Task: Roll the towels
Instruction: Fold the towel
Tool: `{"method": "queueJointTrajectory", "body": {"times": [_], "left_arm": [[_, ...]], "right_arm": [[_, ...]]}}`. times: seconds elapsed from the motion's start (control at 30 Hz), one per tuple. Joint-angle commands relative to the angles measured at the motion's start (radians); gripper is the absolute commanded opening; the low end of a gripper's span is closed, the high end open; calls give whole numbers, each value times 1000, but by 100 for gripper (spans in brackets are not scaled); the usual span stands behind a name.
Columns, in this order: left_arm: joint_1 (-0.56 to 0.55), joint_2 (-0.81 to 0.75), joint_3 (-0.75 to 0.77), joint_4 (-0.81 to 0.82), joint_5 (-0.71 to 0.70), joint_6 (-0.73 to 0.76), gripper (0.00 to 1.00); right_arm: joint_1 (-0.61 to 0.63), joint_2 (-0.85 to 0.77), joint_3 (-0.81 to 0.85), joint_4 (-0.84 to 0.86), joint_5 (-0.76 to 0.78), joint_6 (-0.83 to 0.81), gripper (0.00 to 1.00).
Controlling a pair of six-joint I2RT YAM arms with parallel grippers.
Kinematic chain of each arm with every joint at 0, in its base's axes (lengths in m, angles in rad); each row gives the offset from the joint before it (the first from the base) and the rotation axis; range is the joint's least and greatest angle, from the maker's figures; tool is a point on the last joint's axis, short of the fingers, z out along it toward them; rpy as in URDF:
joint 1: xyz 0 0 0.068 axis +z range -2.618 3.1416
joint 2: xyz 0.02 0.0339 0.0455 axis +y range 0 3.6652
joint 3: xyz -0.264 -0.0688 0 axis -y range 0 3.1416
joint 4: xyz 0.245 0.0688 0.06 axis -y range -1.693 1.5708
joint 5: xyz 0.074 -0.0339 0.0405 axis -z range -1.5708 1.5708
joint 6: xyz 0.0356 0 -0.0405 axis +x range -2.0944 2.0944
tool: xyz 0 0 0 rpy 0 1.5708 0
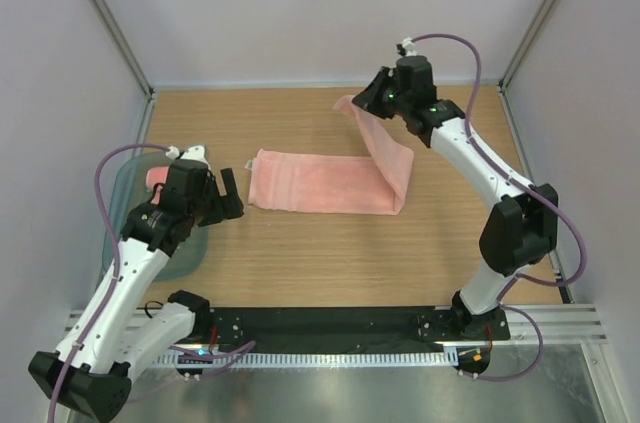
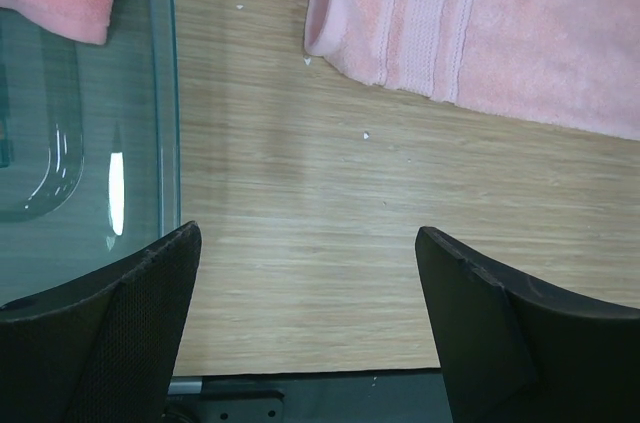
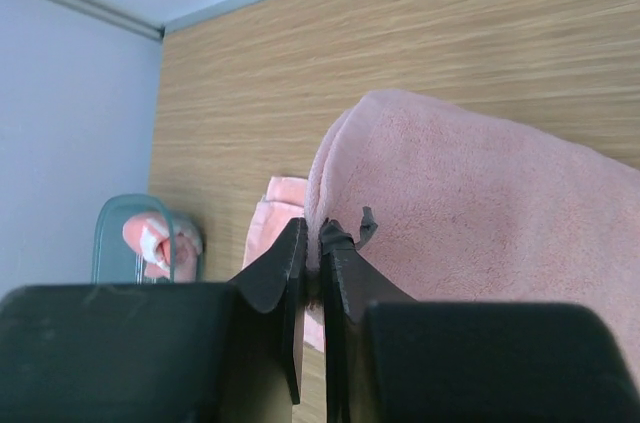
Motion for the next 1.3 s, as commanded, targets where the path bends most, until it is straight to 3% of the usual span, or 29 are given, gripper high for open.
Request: {"method": "queueJointTrajectory", "body": {"times": [0.0, 0.37, 0.73, 0.8, 0.83, 0.97, 1.0, 1.03, 1.27], "left_arm": [[-4, -16, -4, 24, -31, -6, 88], [-2, -29, -4, 26, -35, -8, 88], [-2, -38, -4, 23, -49, -9, 88], [-1, -38, -4, 23, -54, -9, 88], [-2, -38, -5, 23, -55, -11, 88], [-2, -32, -2, 20, -61, -11, 88], [-2, -29, -2, 21, -63, -11, 88], [-2, -27, -2, 18, -64, -12, 88], [-2, 45, 15, 24, -61, -19, 88]], "right_arm": [[95, 55, 93, 36, 79, 17, 1], [330, 262, 326, 10, 123, -18, 1], [546, 465, 304, 74, 119, 2, 1], [551, 478, 267, 114, 88, 20, 9], [552, 480, 248, 129, 77, 22, 26], [564, 489, 199, 177, -5, 6, 67], [566, 488, 199, 171, -18, -9, 87], [566, 484, 199, 165, -38, -14, 94], [519, 304, 88, 120, 4, -30, 97]]}}
